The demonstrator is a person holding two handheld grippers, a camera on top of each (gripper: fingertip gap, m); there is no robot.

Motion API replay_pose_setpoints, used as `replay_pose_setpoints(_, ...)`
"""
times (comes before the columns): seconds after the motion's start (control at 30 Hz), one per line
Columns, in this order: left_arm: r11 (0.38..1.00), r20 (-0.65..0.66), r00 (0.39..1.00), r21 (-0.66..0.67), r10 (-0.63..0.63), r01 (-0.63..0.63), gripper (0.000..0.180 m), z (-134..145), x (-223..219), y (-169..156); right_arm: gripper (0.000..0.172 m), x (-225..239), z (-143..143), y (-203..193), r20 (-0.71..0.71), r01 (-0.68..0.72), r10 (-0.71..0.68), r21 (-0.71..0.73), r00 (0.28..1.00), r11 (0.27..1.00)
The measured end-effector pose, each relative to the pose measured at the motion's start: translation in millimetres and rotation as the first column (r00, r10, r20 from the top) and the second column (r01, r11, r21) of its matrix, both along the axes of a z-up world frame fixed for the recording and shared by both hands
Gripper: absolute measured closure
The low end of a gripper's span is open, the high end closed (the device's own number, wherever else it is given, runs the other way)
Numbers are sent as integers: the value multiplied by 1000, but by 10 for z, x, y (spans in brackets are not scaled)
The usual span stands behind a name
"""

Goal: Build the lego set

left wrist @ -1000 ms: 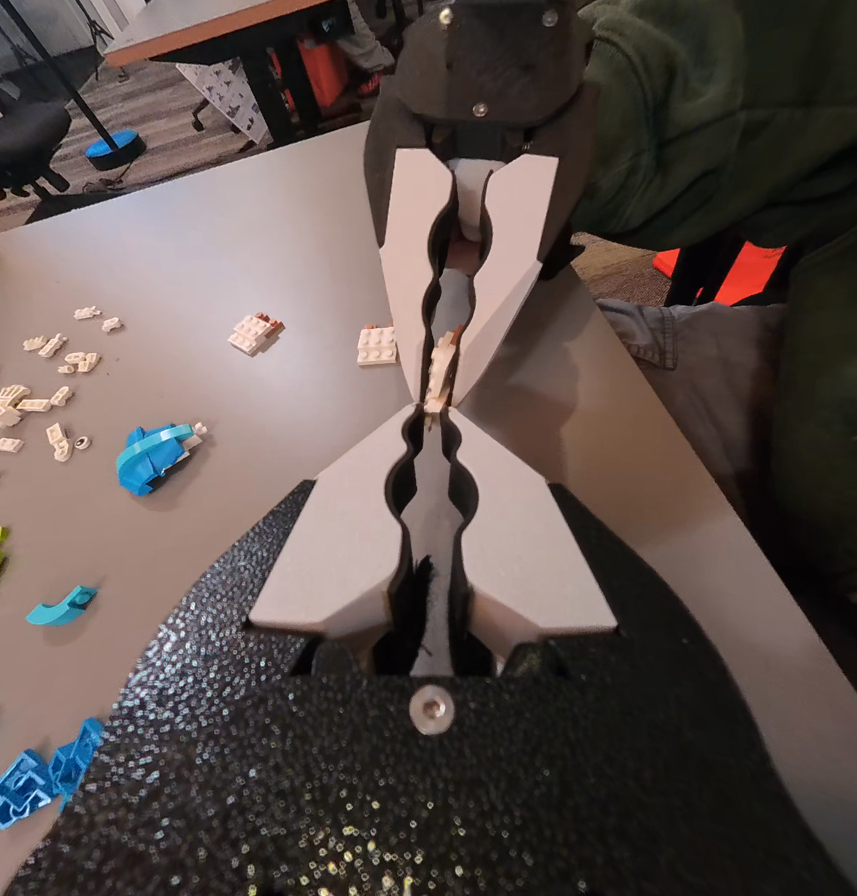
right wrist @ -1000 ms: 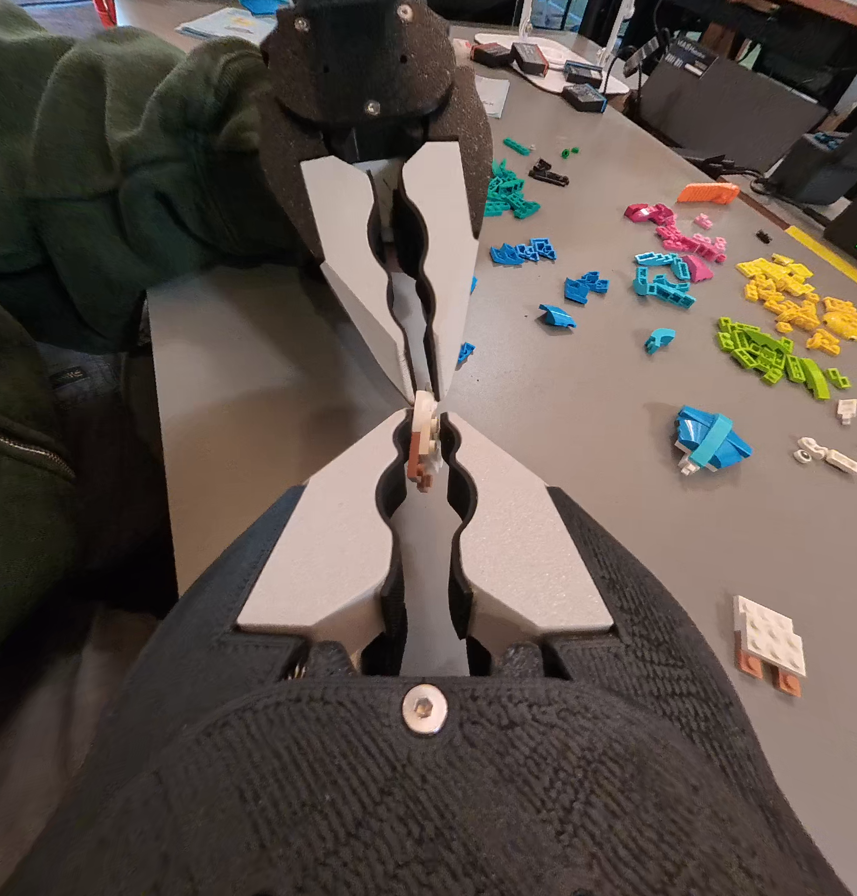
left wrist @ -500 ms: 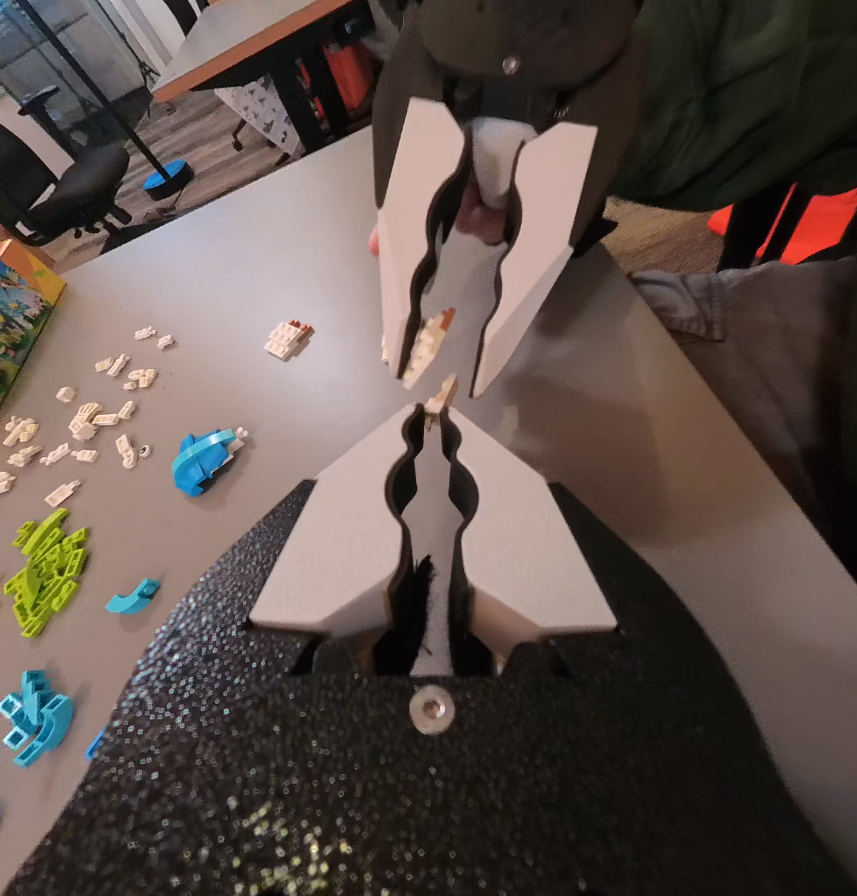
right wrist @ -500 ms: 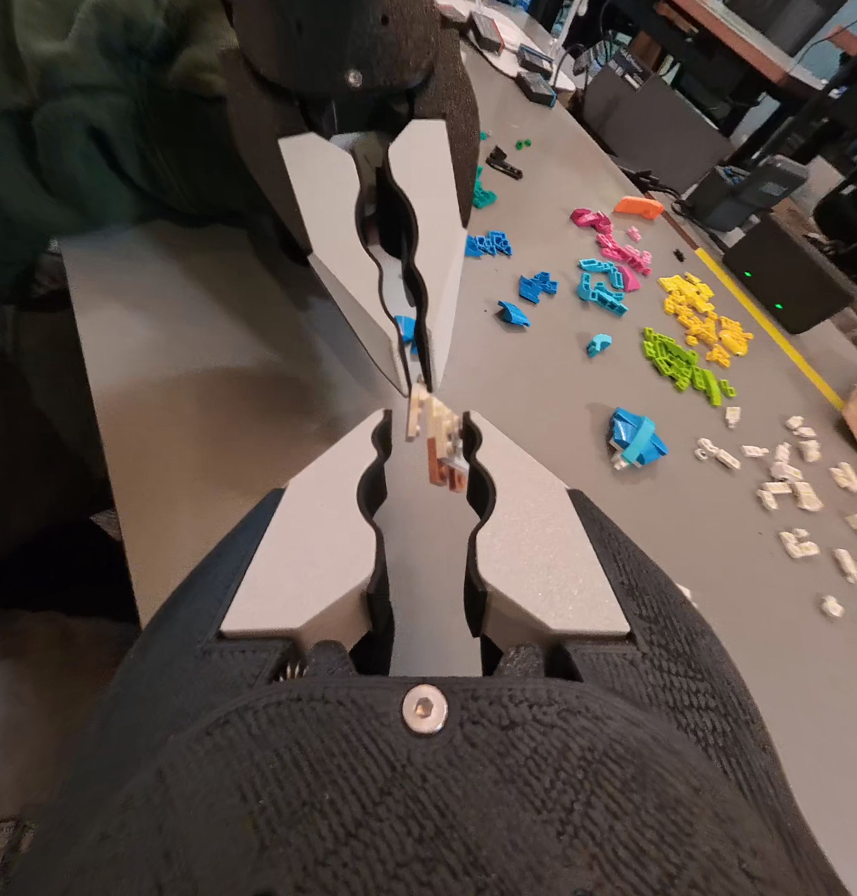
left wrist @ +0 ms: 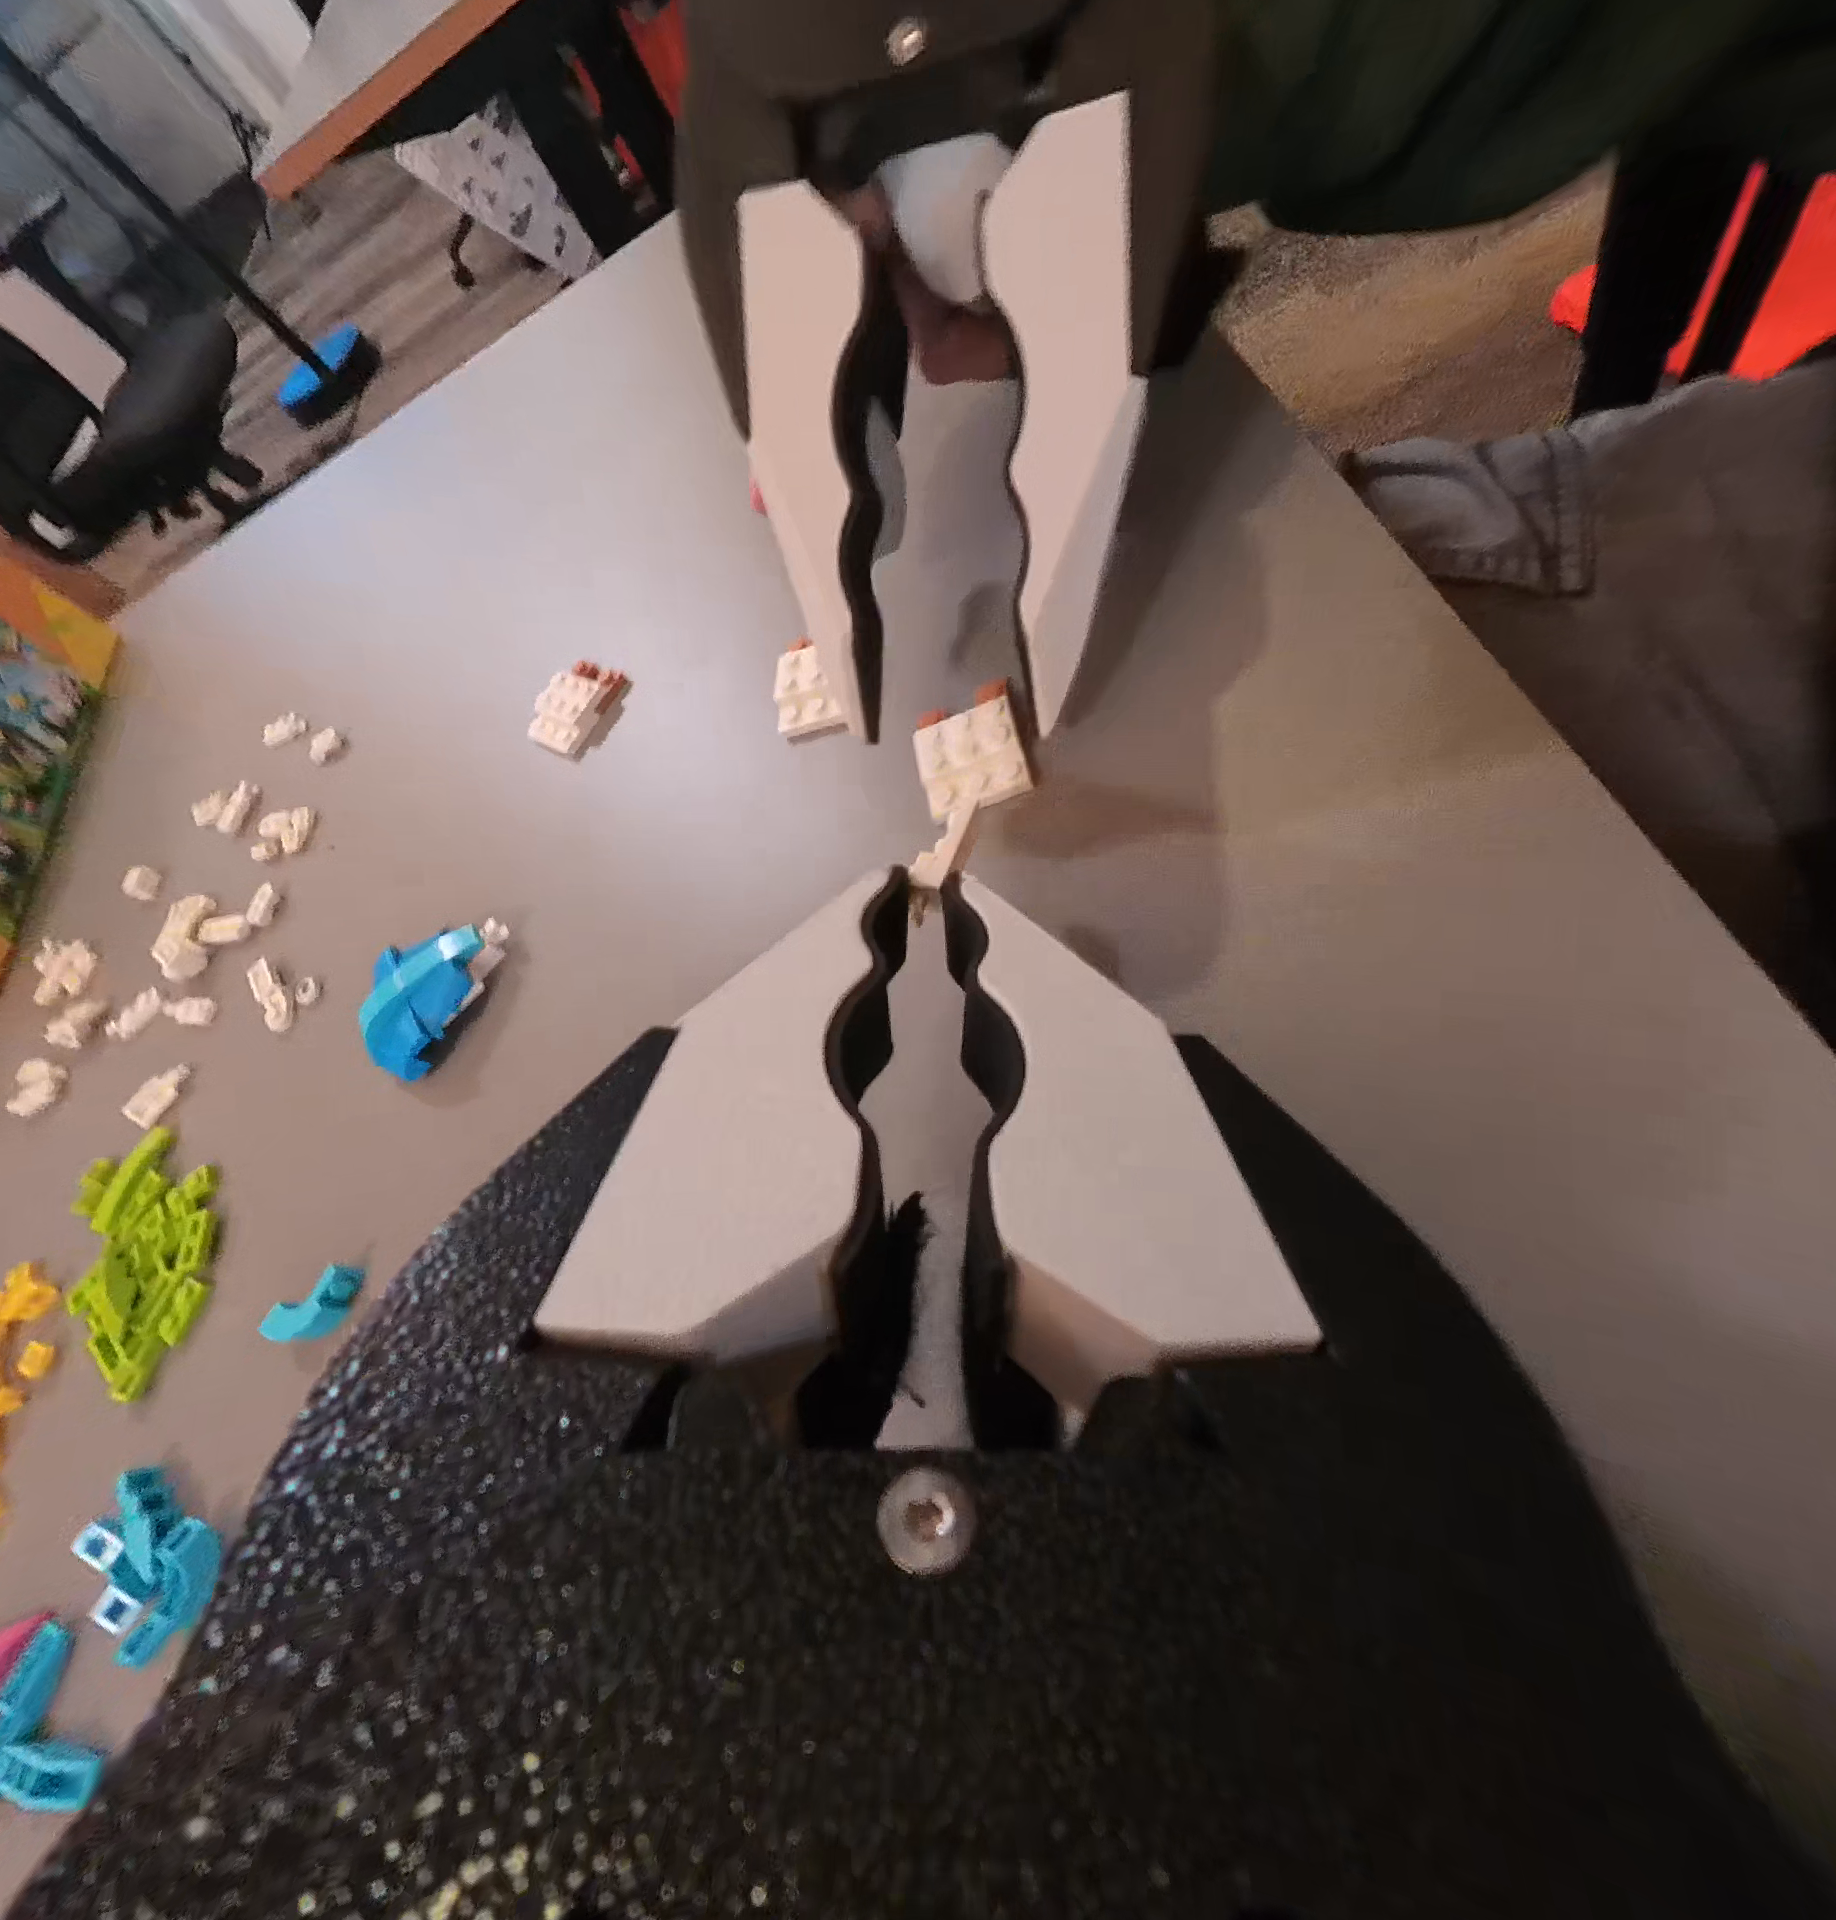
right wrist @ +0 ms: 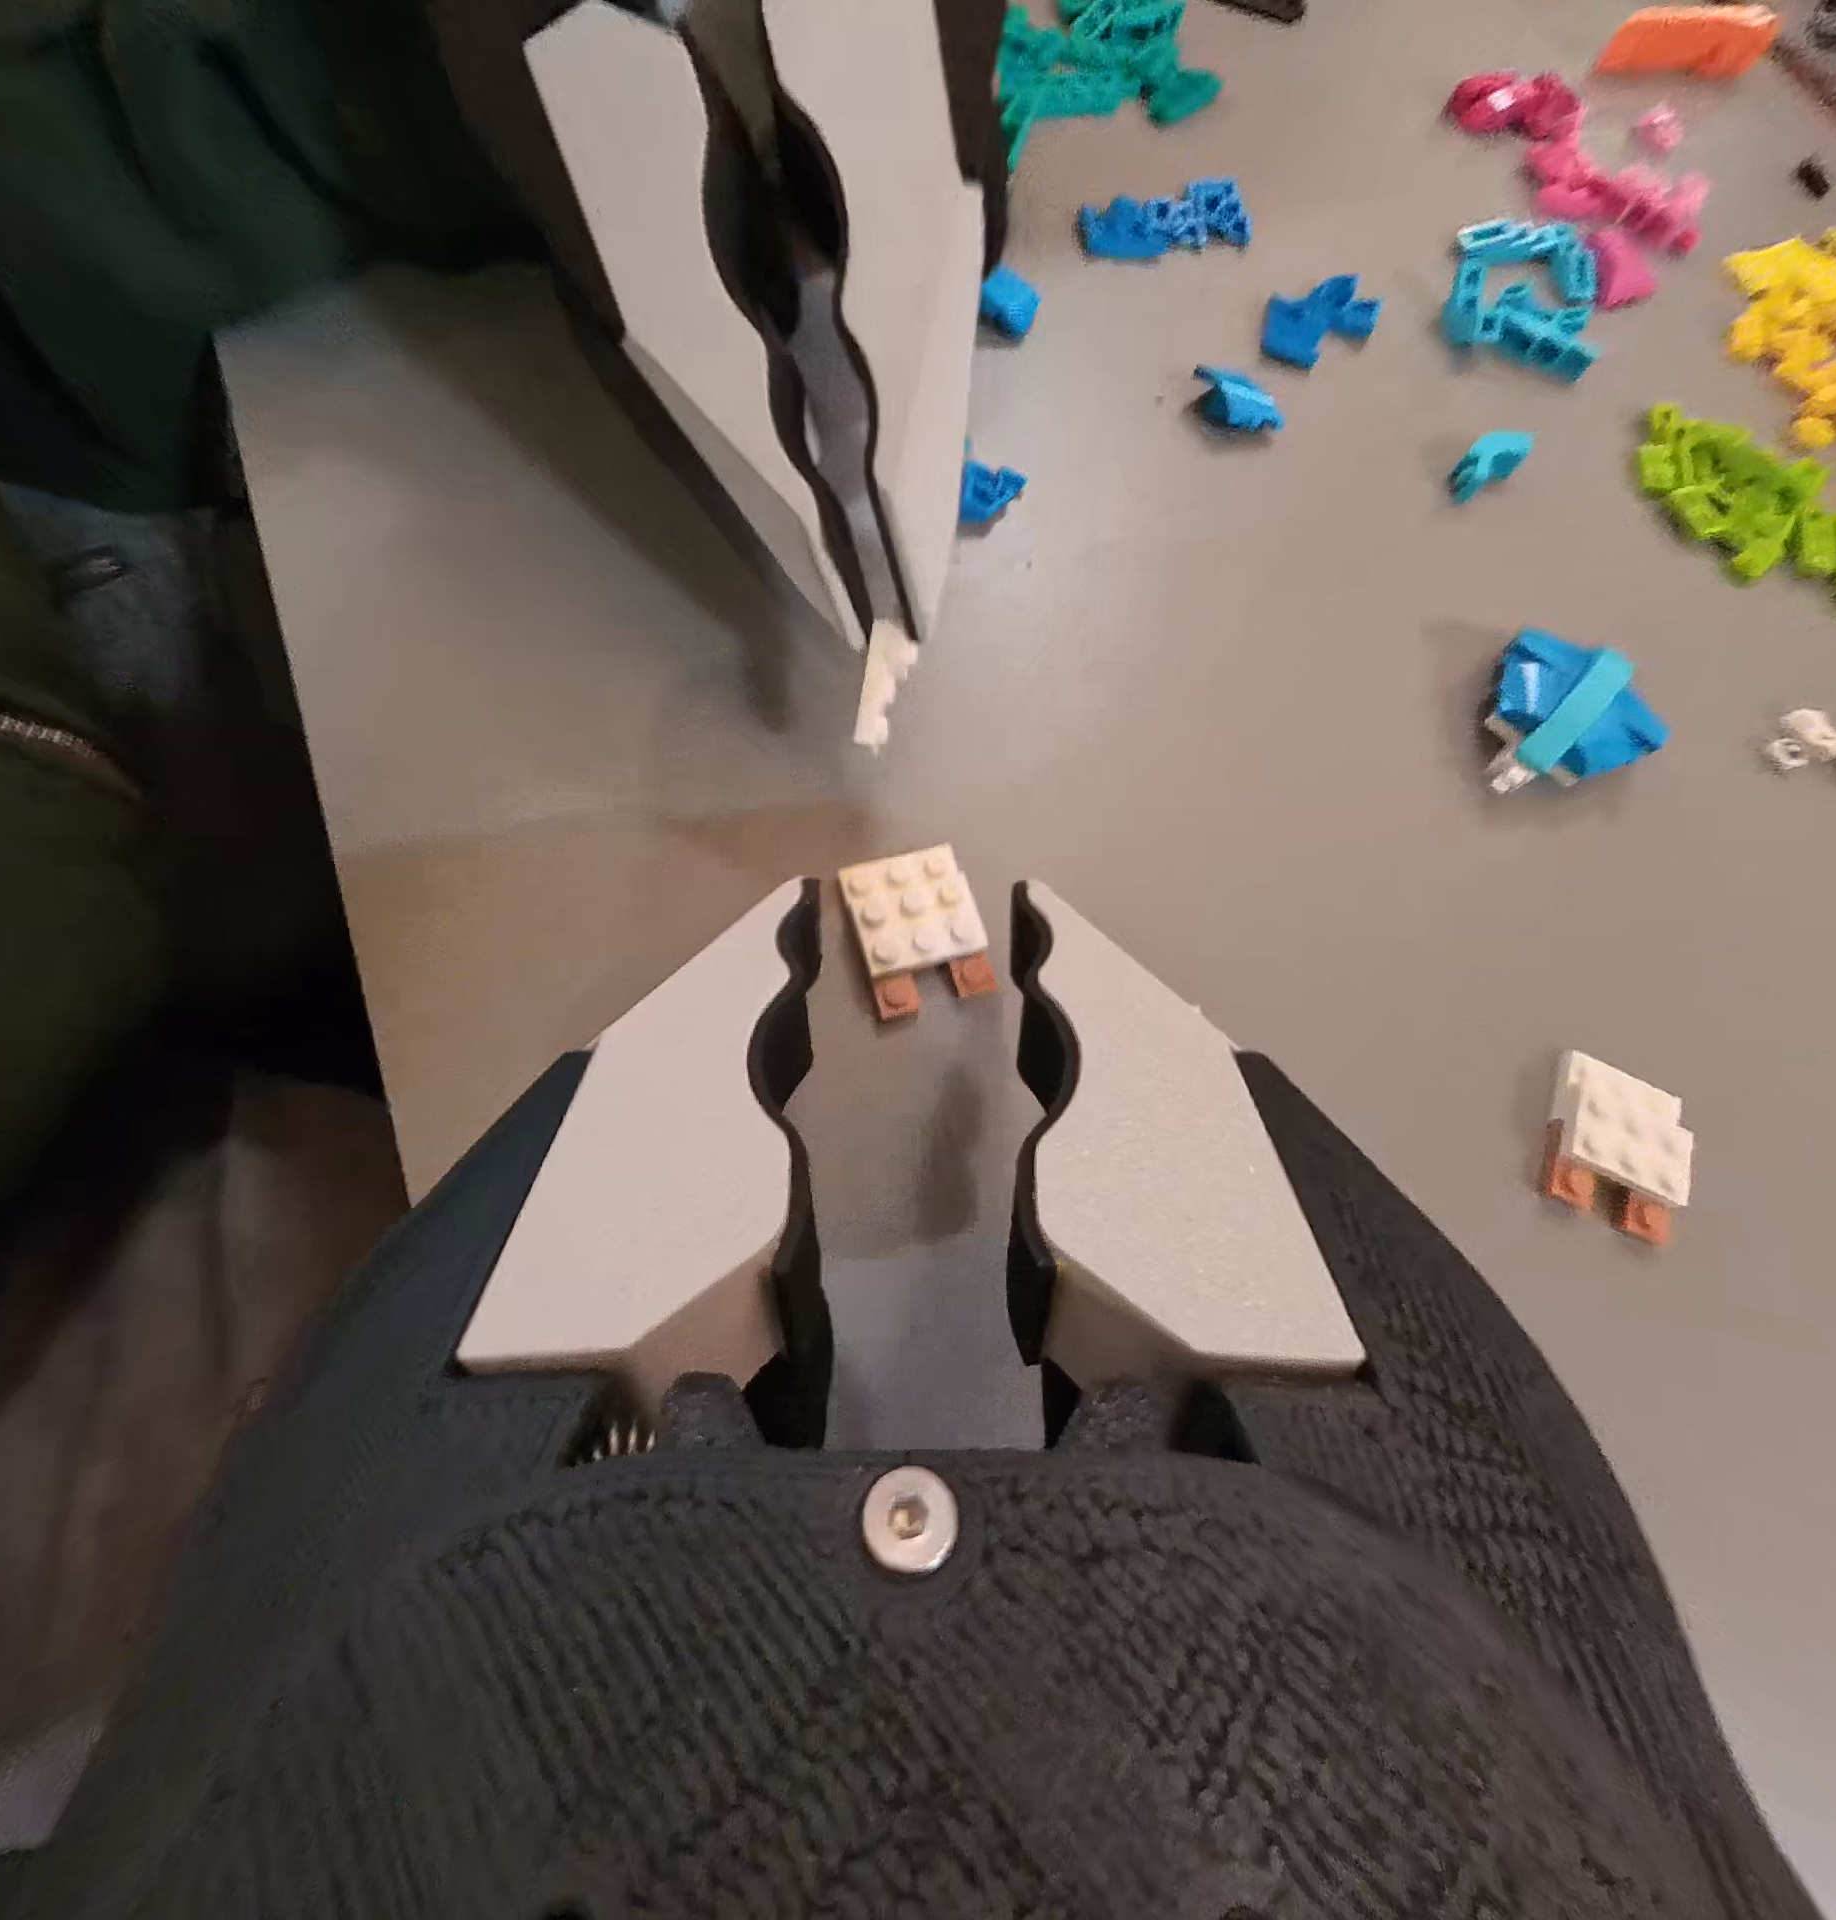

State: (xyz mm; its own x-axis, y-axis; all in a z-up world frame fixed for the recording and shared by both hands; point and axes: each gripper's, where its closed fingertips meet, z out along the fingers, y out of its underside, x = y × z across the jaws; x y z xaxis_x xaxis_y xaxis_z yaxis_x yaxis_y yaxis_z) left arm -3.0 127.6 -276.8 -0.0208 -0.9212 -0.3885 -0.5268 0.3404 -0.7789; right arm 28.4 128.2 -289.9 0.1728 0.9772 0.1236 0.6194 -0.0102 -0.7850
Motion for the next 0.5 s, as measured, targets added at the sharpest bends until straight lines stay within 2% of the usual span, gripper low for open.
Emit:
replay_pose_setpoints(0.1,989,-13,999,139,-49,51,176,9,23,-40,134,38,-86,12,49,-45,46,-27,998,999)
replay_pose_setpoints(0.17,972,-25,997,225,-68,72,176,17,36,-56,146,9,-103,7,55,-66,70,-65,996,996)
replay_pose_setpoints(0.27,932,-64,996,353,-61,79,176,9,35,-22,146,-4,-83,-4,42,-61,68,-156,997,986)
replay_pose_setpoints(0.4,846,-106,993,524,-45,95,176,29,57,8,147,-27,146,63,-144,-4,-44,-317,989,948)
replay_pose_setpoints(0.5,808,-121,991,578,-59,118,176,29,86,-14,147,-65,191,8,-197,-25,-71,-449,978,893)
